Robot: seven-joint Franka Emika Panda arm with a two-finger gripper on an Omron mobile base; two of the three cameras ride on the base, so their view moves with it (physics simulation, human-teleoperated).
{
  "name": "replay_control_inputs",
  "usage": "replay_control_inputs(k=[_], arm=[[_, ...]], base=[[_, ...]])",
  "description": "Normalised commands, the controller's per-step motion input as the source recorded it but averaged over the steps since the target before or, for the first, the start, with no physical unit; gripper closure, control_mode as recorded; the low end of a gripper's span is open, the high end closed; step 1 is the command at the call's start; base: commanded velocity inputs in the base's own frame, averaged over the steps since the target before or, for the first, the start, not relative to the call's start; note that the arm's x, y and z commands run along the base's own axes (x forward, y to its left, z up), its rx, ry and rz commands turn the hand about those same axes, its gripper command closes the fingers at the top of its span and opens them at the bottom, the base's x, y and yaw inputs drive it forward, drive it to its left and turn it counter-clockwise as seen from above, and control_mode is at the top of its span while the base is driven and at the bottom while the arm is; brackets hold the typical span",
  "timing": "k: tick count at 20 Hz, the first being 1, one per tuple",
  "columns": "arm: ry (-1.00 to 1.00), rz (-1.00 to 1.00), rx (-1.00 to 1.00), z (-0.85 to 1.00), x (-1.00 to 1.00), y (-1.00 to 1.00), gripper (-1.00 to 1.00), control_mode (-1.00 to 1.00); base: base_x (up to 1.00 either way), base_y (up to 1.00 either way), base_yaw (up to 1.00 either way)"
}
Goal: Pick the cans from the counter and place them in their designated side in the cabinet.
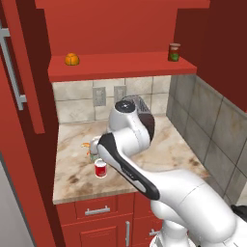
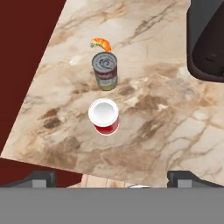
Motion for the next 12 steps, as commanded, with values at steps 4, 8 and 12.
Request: replay_control_inputs(k=[4, 8, 12], arm=[[-0.01, 0.01, 0.03, -0.18, 0.11, 0.12, -1.00, -1.00], [0.00, 0.00, 0.02, -0.16, 0.15, 0.14, -1.00, -1.00], [0.00, 0.00, 0.00, -0.15, 0.15, 0.12, -1.00, -1.00]], base=[[0.00, 0.00, 0.00], [0.00, 0.00, 0.00], [0.00, 0.00, 0.00]])
